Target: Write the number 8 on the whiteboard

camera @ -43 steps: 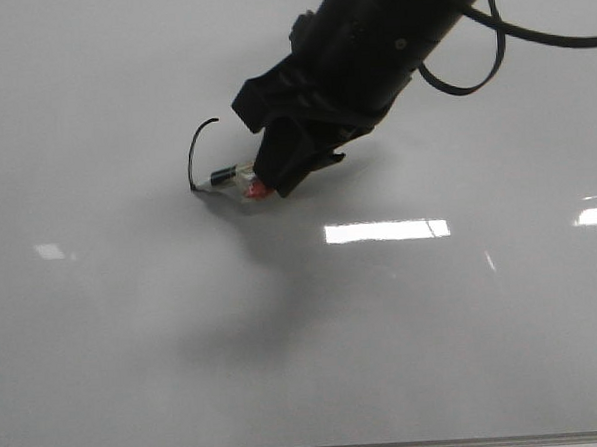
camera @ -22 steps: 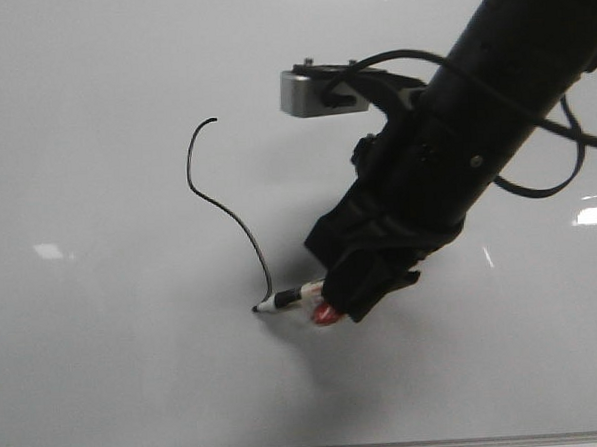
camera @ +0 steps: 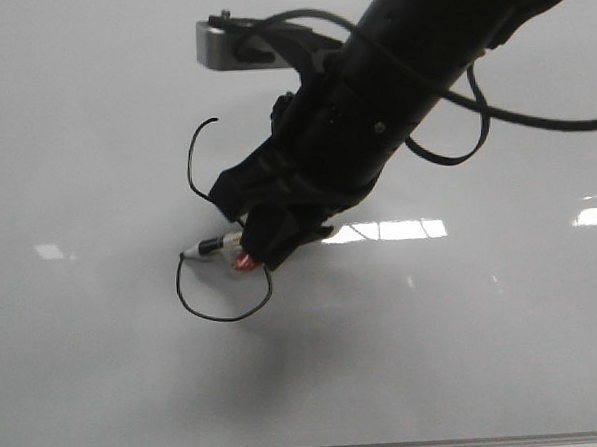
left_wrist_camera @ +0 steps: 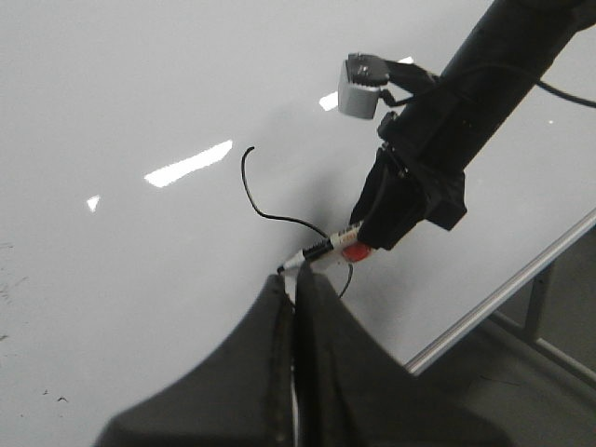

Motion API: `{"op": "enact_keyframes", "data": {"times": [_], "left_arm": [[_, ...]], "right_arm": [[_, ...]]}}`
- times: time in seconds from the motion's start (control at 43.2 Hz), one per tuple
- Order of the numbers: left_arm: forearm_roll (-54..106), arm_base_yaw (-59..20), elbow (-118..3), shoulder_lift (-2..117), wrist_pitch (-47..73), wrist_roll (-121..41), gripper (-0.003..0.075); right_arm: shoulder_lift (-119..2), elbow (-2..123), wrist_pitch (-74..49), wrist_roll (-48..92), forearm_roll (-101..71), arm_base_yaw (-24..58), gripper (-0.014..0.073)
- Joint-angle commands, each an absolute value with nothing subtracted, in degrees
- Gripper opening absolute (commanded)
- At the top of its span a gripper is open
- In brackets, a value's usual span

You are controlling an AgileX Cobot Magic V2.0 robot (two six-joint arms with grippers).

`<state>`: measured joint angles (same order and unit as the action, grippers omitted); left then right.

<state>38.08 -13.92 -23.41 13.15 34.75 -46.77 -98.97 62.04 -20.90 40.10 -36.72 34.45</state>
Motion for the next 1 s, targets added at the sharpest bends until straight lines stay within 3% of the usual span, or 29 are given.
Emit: {"op": "enact_keyframes", "data": {"times": [0.0,0.347,0.648,0.856,0.972], "left_arm": [[40.15,-13.83,-24.58,13.62,30.75,-46.24,-0.0019],[40.15,-13.83,-24.58,13.62,30.75,-46.24,-0.0019],[40.15,-13.83,-24.58,13.62,30.75,-46.24,-0.0019],[42.66,-13.83,-25.52,14.23,31.1,-46.24,-0.0018],[38.6,-13.94,-31.73,21.69,37.64,-50.38,0.0001]], "right_arm": [[-93.81,64.03,-19.46,39.85,-37.59,32.0,-0.0059],[-89.4,66.49,-22.21,39.9,-36.89,24.76,-0.0059],[-92.58,73.54,-27.14,39.9,-36.3,29.32,-0.0059],[-83.04,73.85,-35.73,47.21,-28.69,33.23,-0.0059],[-79.64,75.38,-40.97,53.2,-23.04,36.95,-0.0059]]}}
